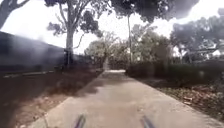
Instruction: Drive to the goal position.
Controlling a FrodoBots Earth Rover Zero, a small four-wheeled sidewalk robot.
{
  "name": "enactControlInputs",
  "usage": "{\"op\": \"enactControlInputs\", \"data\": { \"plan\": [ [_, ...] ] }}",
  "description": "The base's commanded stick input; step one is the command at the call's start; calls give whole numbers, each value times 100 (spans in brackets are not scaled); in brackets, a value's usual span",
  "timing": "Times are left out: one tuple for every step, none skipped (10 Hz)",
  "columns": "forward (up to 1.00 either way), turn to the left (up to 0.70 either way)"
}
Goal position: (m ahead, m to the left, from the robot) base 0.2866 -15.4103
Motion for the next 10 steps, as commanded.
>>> {"op": "enactControlInputs", "data": {
  "plan": [
    [70,-25],
    [70,-4],
    [70,-9],
    [70,-10],
    [70,-8],
    [70,-5],
    [70,-3],
    [70,-1],
    [70,0],
    [70,0]
  ]
}}
